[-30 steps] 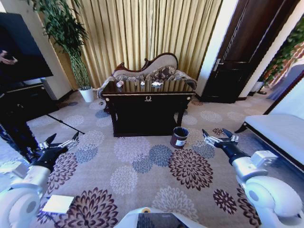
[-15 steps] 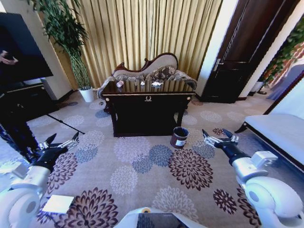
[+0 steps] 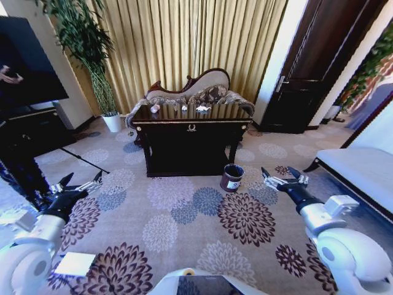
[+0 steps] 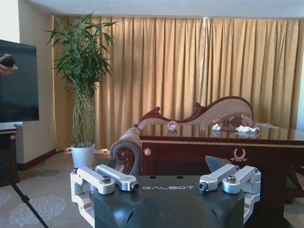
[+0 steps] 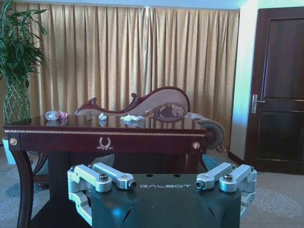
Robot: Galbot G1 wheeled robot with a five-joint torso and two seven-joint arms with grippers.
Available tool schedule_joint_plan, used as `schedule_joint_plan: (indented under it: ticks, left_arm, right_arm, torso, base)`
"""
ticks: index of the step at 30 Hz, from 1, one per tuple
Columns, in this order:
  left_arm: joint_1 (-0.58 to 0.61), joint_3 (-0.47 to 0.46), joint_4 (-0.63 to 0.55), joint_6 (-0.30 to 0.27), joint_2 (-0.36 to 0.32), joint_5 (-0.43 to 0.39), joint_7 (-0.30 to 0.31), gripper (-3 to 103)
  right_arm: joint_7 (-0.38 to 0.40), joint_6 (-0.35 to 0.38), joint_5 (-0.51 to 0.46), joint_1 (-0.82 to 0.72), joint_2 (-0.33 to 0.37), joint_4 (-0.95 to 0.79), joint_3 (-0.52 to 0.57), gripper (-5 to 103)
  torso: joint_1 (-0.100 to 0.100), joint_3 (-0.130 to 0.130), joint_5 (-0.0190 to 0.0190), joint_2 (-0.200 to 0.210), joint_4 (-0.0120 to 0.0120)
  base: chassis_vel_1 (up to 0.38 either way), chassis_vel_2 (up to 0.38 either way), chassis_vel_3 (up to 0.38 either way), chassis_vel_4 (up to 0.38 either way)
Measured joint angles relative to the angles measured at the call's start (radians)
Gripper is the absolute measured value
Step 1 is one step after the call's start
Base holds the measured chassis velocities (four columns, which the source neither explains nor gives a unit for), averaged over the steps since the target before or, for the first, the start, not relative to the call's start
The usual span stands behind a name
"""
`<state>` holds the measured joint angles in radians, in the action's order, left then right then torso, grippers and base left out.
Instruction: Move to the front of the table and place the trash on the table into the trash bin.
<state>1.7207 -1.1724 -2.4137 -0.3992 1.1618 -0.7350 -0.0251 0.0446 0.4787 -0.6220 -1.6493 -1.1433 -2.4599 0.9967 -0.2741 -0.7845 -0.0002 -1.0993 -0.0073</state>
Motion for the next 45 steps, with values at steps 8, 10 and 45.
schedule_joint_plan:
  ticks: [8, 10, 45]
  left_arm:
    - [0.002, 0.0, -0.001, 0.0, 0.0, 0.0, -0.002, 100]
    - [0.002, 0.0, -0.001, 0.0, 0.0, 0.0, -0.002, 100]
    - [0.002, -0.003, 0.003, 0.007, 0.001, -0.001, -0.006, 100]
  right_arm:
    - [0.0, 0.0, 0.0, 0.001, 0.001, 0.0, 0.0, 100]
    - [0.0, 0.0, 0.0, 0.001, 0.001, 0.001, 0.0, 100]
    - [-0.002, -0.006, -0.003, 0.004, 0.005, 0.004, -0.001, 100]
  torso:
    - [0.0, 0.0, 0.0, 0.0, 0.0]
    - [0.0, 0.0, 0.0, 0.0, -0.0001]
    - [0.0, 0.0, 0.0, 0.0, 0.0]
  base:
    - [0.0, 0.0, 0.0, 0.0]
    - [0.0, 0.0, 0.0, 0.0]
    - [-0.002, 0.003, 0.003, -0.002]
